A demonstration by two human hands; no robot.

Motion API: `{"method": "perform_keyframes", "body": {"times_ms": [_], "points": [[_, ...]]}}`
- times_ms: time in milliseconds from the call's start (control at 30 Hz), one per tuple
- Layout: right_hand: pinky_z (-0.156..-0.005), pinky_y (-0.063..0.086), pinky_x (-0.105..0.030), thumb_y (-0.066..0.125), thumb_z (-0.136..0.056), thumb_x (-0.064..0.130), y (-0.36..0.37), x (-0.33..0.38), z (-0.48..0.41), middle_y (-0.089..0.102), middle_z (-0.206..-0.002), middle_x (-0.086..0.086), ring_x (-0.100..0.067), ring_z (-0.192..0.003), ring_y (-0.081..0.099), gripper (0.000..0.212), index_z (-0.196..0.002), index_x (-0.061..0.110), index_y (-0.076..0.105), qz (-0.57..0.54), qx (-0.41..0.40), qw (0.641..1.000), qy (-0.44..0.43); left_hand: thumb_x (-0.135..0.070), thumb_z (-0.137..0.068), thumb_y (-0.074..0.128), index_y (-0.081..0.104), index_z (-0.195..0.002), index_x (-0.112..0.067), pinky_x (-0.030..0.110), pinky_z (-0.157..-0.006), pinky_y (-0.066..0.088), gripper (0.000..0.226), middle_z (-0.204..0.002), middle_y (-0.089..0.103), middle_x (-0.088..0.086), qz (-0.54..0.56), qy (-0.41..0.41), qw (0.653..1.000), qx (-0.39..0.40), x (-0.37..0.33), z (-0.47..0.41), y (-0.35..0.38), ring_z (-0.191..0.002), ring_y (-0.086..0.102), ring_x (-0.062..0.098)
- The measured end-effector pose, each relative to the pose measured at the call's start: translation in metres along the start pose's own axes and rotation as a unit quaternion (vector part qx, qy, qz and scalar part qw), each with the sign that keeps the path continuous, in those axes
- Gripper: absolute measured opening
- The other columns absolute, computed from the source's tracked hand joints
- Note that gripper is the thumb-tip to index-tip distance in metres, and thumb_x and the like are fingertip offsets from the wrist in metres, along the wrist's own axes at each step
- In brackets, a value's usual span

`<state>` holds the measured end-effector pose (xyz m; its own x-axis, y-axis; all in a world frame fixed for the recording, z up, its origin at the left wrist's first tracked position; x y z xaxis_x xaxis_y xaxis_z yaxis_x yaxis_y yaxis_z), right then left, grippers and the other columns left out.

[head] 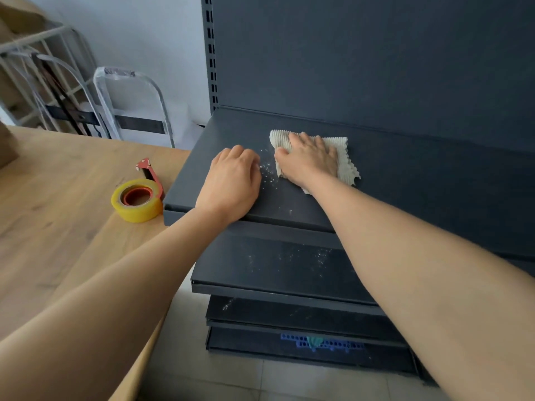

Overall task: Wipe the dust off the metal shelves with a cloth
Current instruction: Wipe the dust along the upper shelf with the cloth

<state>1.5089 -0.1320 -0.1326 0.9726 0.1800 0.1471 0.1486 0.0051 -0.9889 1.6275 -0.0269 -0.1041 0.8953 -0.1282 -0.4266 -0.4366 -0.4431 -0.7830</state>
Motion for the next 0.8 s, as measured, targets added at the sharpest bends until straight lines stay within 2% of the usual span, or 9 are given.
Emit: {"method": "perform_keyframes", "body": {"times_ms": [267, 400, 667, 800], "points": [[-0.115, 0.010, -0.047, 0.023, -0.094, 0.042, 0.005, 0.024, -0.040, 0.019, -0.159, 0.003, -0.025, -0.146, 0.014, 0.058, -0.150, 0.026, 0.025, 0.001, 0.004, 0.999, -0.052, -0.016, -0.093, 0.039, 0.059, -0.099, -0.006, 0.031, -0.093, 0.031, 0.023, -0.100, 0.058, 0.012, -0.040, -0.009, 0.999, 0.007, -0.001, -0.002, 0.002, -0.097, 0.050, 0.030], [-0.116, 0.008, -0.048, 0.022, -0.095, 0.041, 0.006, 0.027, -0.045, 0.016, -0.160, 0.002, -0.025, -0.147, 0.011, 0.057, -0.151, 0.026, 0.023, -0.007, 0.007, 0.998, -0.062, -0.013, -0.092, 0.041, 0.060, -0.099, -0.006, 0.035, -0.101, 0.032, 0.022, -0.100, 0.059, 0.012, -0.046, -0.019, 0.999, 0.000, 0.001, -0.001, 0.001, -0.098, 0.051, 0.031], [-0.119, 0.001, -0.043, 0.018, -0.097, 0.041, 0.006, 0.017, -0.002, 0.010, -0.161, 0.003, -0.022, -0.148, 0.005, 0.057, -0.153, 0.029, 0.015, -0.023, 0.017, 0.996, -0.084, -0.009, -0.090, 0.043, 0.061, -0.100, -0.003, 0.033, -0.090, 0.034, 0.022, -0.103, 0.060, 0.015, -0.032, -0.026, 0.999, -0.026, -0.002, 0.004, -0.009, -0.099, 0.052, 0.032], [-0.119, 0.000, -0.043, 0.017, -0.098, 0.042, 0.002, 0.003, 0.030, 0.010, -0.161, 0.004, -0.021, -0.148, 0.004, 0.056, -0.153, 0.029, 0.015, -0.022, 0.012, 0.998, -0.062, -0.006, -0.087, 0.043, 0.062, -0.098, -0.002, 0.035, -0.089, 0.036, 0.021, -0.100, 0.061, 0.015, -0.015, -0.016, 0.999, -0.038, -0.006, 0.011, -0.017, -0.096, 0.053, 0.033]]}}
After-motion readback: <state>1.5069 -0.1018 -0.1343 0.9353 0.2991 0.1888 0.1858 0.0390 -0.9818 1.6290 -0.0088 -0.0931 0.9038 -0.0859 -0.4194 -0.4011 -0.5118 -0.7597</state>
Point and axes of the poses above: each hand's wrist, its own z-axis away from the middle knuckle, its own y-axis out of the palm, x = y × z, the point moved 9 cm from there along -z, towards the middle knuckle
